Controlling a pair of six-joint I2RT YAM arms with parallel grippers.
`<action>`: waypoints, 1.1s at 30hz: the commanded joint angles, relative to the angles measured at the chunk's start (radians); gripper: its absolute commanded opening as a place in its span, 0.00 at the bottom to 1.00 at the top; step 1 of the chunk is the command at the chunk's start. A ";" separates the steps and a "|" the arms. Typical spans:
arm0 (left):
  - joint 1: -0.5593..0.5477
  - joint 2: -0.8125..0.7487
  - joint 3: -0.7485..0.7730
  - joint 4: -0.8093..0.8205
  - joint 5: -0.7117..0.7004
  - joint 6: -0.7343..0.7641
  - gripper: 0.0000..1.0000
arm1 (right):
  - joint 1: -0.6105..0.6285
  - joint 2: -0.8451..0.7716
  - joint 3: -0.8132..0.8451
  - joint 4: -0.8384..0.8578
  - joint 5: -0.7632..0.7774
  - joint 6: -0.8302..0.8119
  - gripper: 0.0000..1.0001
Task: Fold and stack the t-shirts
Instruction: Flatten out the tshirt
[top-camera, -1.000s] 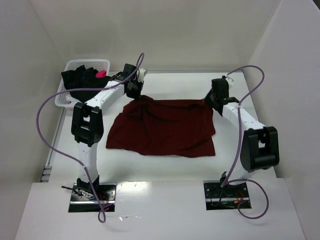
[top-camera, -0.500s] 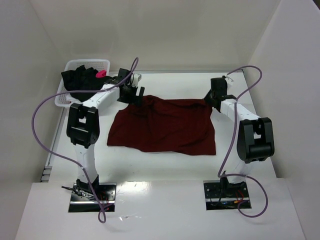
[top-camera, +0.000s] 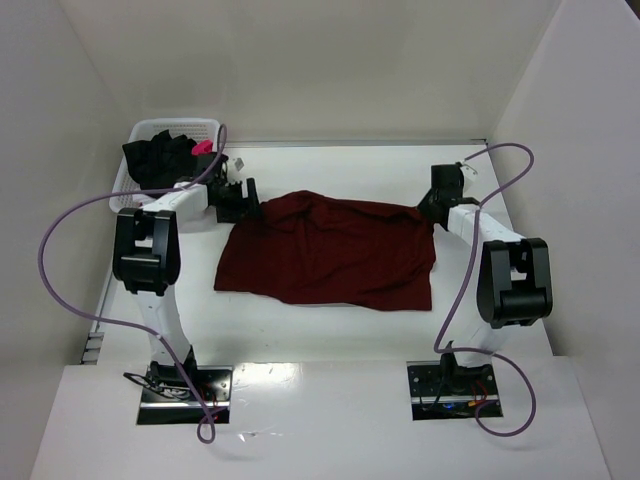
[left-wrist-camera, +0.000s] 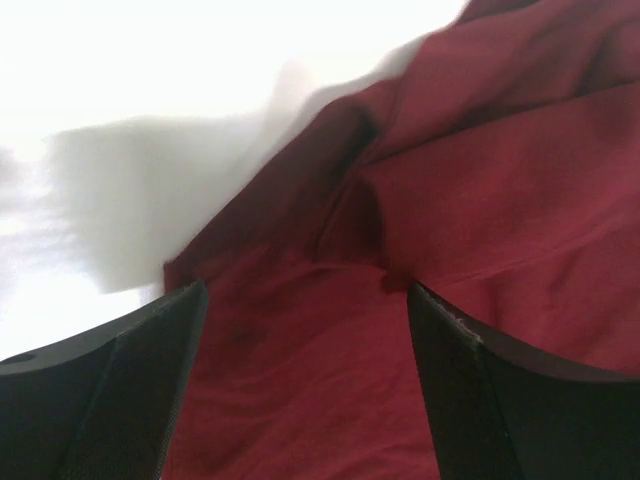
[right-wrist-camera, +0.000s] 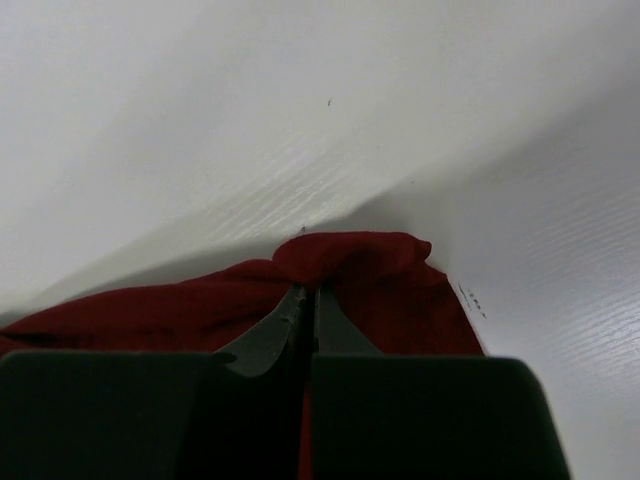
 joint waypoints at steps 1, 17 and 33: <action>0.014 -0.049 -0.004 0.117 0.167 -0.061 0.87 | -0.007 -0.057 -0.013 0.048 0.039 -0.008 0.00; 0.070 0.002 -0.042 0.226 0.303 -0.131 0.73 | -0.007 -0.075 -0.033 0.057 0.039 -0.018 0.01; 0.043 0.045 0.037 0.167 0.110 -0.195 0.62 | -0.007 -0.075 -0.033 0.066 0.011 -0.036 0.02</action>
